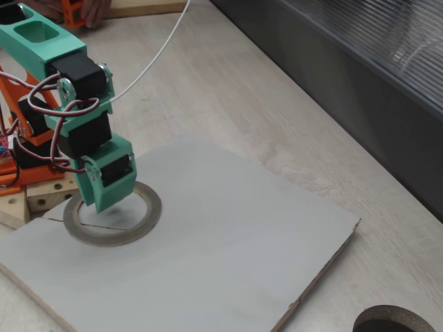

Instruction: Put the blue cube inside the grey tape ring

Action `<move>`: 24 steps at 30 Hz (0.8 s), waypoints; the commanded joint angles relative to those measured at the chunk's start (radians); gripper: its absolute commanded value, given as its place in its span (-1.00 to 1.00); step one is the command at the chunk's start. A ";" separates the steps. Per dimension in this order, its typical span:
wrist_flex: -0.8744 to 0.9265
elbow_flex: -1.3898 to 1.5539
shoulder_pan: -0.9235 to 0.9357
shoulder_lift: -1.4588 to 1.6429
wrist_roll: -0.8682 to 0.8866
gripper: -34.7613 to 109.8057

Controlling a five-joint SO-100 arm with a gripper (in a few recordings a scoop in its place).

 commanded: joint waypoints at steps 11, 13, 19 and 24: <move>0.084 0.011 0.015 0.011 0.015 0.36; 0.126 0.011 0.015 0.009 0.015 0.49; 0.144 0.002 0.006 -0.067 0.015 0.61; 0.146 -0.005 0.014 -0.054 0.012 0.61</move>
